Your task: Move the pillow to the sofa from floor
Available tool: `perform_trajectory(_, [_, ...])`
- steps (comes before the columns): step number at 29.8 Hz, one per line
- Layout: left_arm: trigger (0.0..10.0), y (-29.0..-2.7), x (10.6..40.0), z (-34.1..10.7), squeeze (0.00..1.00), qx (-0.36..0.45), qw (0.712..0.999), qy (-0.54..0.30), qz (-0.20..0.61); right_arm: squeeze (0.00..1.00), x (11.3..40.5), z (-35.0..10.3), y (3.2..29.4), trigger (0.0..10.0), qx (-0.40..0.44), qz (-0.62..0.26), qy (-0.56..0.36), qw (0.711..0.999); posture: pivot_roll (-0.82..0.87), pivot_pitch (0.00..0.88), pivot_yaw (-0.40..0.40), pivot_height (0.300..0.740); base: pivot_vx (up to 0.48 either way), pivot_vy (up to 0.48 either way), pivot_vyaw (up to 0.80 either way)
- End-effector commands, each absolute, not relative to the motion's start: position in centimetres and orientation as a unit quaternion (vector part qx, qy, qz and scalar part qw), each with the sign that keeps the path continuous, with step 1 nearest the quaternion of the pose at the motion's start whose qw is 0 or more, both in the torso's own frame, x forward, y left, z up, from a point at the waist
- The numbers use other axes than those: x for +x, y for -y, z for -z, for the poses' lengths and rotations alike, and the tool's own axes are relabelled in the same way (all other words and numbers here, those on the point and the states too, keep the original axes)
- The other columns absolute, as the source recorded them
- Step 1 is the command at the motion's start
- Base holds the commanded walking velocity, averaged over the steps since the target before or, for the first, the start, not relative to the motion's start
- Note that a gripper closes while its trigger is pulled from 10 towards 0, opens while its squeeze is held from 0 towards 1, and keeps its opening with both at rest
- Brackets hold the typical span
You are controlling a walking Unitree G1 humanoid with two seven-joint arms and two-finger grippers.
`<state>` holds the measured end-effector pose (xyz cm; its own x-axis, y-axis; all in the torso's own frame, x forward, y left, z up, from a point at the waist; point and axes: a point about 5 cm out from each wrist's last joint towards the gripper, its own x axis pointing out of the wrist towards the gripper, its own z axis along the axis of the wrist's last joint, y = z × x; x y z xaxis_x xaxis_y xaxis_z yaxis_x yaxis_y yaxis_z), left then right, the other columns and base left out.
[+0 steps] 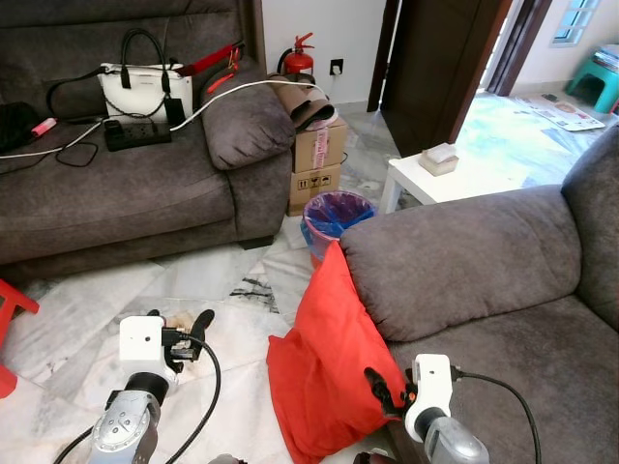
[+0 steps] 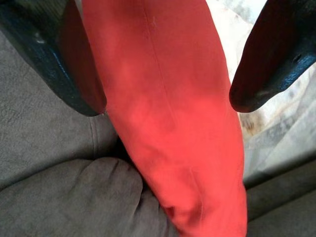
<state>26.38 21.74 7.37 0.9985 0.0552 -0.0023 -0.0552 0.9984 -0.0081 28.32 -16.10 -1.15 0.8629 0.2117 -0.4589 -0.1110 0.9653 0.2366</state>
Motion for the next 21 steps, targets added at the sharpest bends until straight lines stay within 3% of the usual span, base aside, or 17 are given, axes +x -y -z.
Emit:
perform_trajectory(1, [10.0,-22.0,26.1,-7.3,0.00,-0.003,0.999,-0.008,-0.033,0.00,28.1,1.5,15.9,10.0,0.111,-0.076,-0.261,0.956,0.23,0.151,-0.027,0.631,0.000,0.000,0.00])
perform_trajectory(6, [10.0,-22.2,25.4,-7.2,0.00,-0.003,0.999,-0.011,-0.042,0.00,28.1,1.7,15.4,10.0,0.074,-0.097,-0.281,0.952,0.24,0.156,-0.038,0.631,0.000,0.000,0.00])
perform_trajectory(7, [10.0,-22.2,25.3,-7.2,0.00,-0.003,0.999,-0.011,-0.043,1.00,28.1,1.6,15.7,10.0,0.087,-0.090,-0.279,0.952,0.24,0.156,-0.038,0.631,0.000,0.000,0.00])
perform_trajectory(21, [10.0,-21.7,25.5,-7.1,0.00,-0.007,0.999,-0.016,-0.034,1.00,28.1,1.8,17.4,10.0,0.076,-0.050,-0.303,0.949,0.22,0.167,-0.030,0.631,0.000,0.000,0.00])
